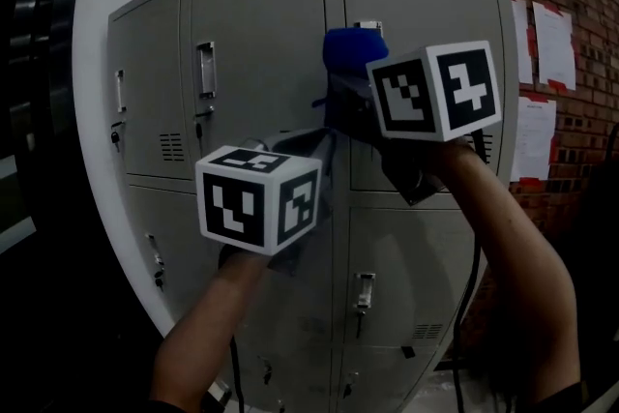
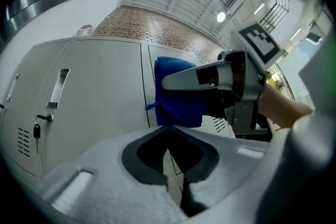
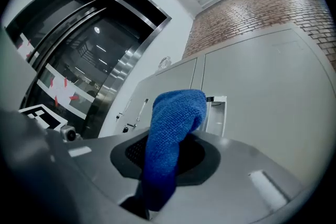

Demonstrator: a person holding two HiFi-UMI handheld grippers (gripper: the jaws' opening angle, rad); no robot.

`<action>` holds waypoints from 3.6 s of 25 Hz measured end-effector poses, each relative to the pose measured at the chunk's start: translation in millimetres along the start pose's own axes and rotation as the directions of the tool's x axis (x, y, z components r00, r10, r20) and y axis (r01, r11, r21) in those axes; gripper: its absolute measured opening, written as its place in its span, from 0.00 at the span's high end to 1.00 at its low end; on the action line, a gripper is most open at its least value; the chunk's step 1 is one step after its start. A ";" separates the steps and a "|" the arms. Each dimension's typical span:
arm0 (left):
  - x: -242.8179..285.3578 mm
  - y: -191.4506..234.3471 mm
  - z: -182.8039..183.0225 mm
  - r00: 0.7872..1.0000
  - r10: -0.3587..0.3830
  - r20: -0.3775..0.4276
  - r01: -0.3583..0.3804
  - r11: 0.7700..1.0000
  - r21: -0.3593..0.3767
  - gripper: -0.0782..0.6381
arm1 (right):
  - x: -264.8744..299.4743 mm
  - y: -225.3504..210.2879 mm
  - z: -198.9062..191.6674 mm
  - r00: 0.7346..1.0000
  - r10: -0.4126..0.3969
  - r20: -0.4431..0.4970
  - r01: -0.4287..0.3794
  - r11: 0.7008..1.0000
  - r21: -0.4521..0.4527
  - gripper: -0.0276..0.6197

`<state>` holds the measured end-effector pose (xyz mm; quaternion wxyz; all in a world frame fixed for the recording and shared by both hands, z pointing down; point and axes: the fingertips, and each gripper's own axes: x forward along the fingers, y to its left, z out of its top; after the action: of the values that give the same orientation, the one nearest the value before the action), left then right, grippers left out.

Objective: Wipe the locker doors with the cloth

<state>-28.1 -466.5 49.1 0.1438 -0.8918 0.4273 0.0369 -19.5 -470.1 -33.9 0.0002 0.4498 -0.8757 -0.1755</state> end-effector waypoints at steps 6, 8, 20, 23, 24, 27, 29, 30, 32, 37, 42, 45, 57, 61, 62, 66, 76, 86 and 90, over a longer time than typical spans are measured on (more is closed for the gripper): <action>2.2 1.0 5.7 1.000 -0.013 0.011 0.013 1.000 0.003 0.89 | 1.9 -17.4 -0.4 0.999 -0.041 -0.001 0.041 0.999 0.015 0.82; 5.6 -4.1 9.3 0.999 -0.027 0.021 0.027 1.000 0.002 0.89 | -5.5 -23.0 0.0 0.999 -0.042 0.007 0.042 0.999 0.031 0.82; 42.6 -62.0 28.9 0.987 -0.143 0.074 0.143 0.990 0.008 0.89 | -83.8 -98.2 -6.7 0.977 -0.215 -0.008 0.215 0.977 0.008 0.82; 48.2 -71.7 31.0 0.983 -0.165 0.080 0.165 0.986 0.005 0.89 | -101.3 -115.4 -11.7 0.967 -0.252 -0.024 0.253 0.967 0.015 0.82; 49.6 -73.8 31.3 0.982 -0.170 0.080 0.170 0.985 0.005 0.89 | -106.7 -120.9 -12.9 0.964 -0.265 -0.028 0.265 0.964 0.017 0.82; 52.9 -77.6 31.4 0.980 -0.179 0.081 0.179 0.984 0.004 0.89 | -122.2 -138.6 -17.0 0.952 -0.303 -0.040 0.304 0.952 0.020 0.82; 54.7 -78.7 30.8 0.980 -0.180 0.081 0.180 0.984 0.003 0.89 | -131.5 -150.4 -21.1 0.943 -0.328 -0.054 0.329 0.944 0.021 0.82; 55.5 -79.0 30.2 0.980 -0.180 0.080 0.180 0.984 0.003 0.89 | -135.5 -156.1 -23.1 0.939 -0.340 -0.060 0.342 0.940 0.021 0.82; 56.8 -78.5 29.3 0.981 -0.179 0.078 0.180 0.984 0.001 0.89 | -140.8 -165.2 -26.1 0.931 -0.360 -0.067 0.362 0.932 0.021 0.82; 54.7 -76.0 27.0 0.982 -0.174 0.072 0.174 0.985 0.006 0.89 | -142.2 -166.1 -26.5 0.931 -0.359 -0.074 0.361 0.932 0.027 0.82; 48.9 -70.3 33.2 0.984 -0.164 0.077 0.162 0.986 0.022 0.89 | -122.6 -117.0 0.4 0.970 -0.242 -0.030 0.242 0.970 -0.013 0.82; 44.9 -59.5 41.6 0.987 -0.144 0.077 0.142 0.989 0.029 0.89 | -90.5 -78.6 19.9 0.990 -0.138 -0.021 0.137 0.990 -0.039 0.82; 26.1 -18.2 59.1 0.996 -0.074 0.058 0.071 0.996 0.060 0.89 | 18.6 -36.2 79.8 0.998 -0.034 -0.057 0.032 0.999 -0.038 0.82; 22.4 -5.0 59.7 0.996 -0.061 0.058 0.059 0.997 0.042 0.89 | 33.3 -45.0 81.1 0.996 -0.054 -0.076 0.053 0.998 -0.018 0.82; 22.6 -2.2 59.8 0.997 -0.059 0.057 0.056 0.998 0.042 0.89 | 33.8 -49.7 79.7 0.995 -0.063 -0.080 0.062 0.998 -0.013 0.82; 25.8 7.0 60.7 0.997 -0.047 0.058 0.045 0.998 0.039 0.89 | 24.6 -70.6 74.3 0.991 -0.096 -0.091 0.096 0.995 -0.006 0.82; 45.8 -6.5 64.3 0.991 -0.099 0.088 0.099 0.995 0.000 0.89 | -37.9 -138.3 73.1 0.973 -0.215 -0.087 0.217 0.976 0.019 0.82; 62.0 -27.6 72.0 0.985 -0.138 0.107 0.139 0.990 -0.003 0.89 | -106.5 -195.5 60.6 0.935 -0.336 -0.113 0.339 0.941 0.008 0.82; 64.3 -31.8 75.3 0.983 -0.147 0.113 0.148 0.989 -0.002 0.89 | -127.2 -212.4 55.7 0.921 -0.370 -0.120 0.374 0.927 0.019 0.82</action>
<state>41.5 -474.3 -27.9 0.1652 -0.9183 0.3511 0.0786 214.7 -466.1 -131.6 0.0076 0.6171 -0.7764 -0.1280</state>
